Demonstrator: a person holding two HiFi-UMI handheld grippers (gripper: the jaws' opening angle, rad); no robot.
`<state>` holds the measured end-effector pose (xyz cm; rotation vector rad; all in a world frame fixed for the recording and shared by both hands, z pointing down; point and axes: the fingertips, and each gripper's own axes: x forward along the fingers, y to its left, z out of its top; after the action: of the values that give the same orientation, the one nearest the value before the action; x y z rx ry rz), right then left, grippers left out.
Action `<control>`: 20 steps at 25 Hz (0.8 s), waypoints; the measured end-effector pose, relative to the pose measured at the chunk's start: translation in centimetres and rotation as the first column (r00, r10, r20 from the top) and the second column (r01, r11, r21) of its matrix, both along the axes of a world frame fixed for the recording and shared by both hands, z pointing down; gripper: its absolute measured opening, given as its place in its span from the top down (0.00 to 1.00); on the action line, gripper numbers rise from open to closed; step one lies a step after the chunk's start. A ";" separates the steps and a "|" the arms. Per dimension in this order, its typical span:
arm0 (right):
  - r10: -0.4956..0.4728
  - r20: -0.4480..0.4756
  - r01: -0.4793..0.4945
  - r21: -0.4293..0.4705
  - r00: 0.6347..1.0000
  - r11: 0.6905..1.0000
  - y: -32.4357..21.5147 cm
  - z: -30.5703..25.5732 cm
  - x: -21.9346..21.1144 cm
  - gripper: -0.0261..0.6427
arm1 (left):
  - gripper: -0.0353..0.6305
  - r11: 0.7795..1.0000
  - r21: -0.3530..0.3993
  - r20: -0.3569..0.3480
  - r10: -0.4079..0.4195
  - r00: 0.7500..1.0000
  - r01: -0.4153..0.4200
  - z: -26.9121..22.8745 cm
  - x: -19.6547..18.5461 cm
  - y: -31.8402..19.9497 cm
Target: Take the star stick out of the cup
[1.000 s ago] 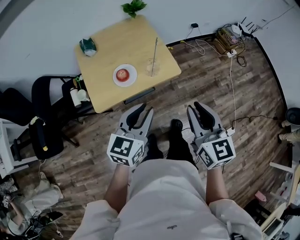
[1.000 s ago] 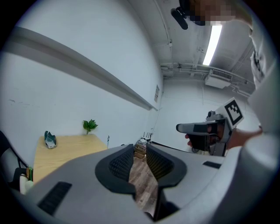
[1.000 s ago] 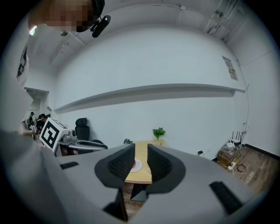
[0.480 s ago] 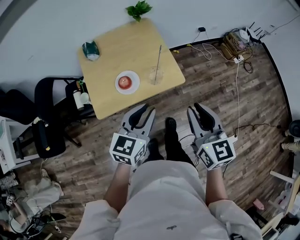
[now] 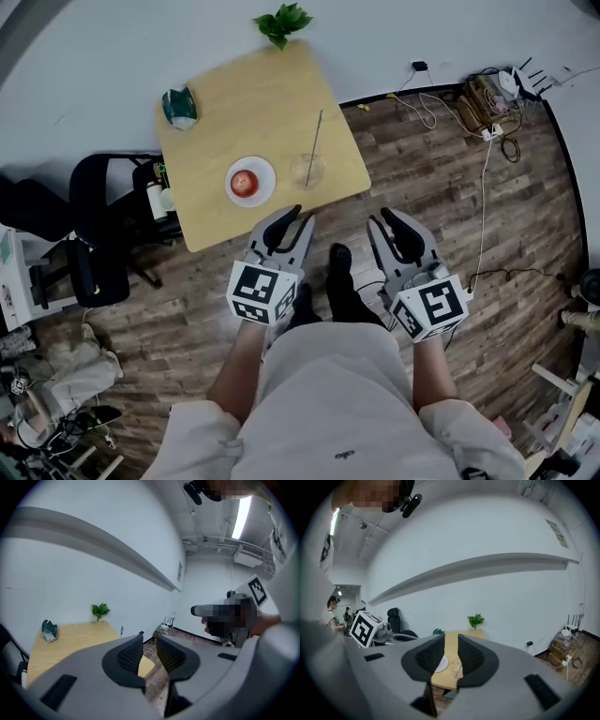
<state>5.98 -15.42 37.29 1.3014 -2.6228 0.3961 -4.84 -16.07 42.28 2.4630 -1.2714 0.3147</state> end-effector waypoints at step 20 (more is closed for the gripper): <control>-0.222 0.033 0.225 -0.117 0.974 0.967 -8.8 6.7 0.3 0.83 | 0.82 0.975 -0.128 0.101 -0.169 0.980 0.181 8.9 1.5 -9.4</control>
<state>6.26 -24.17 44.03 0.9570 -2.6772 0.5224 -3.38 -25.48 51.20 2.2269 -1.4427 0.4548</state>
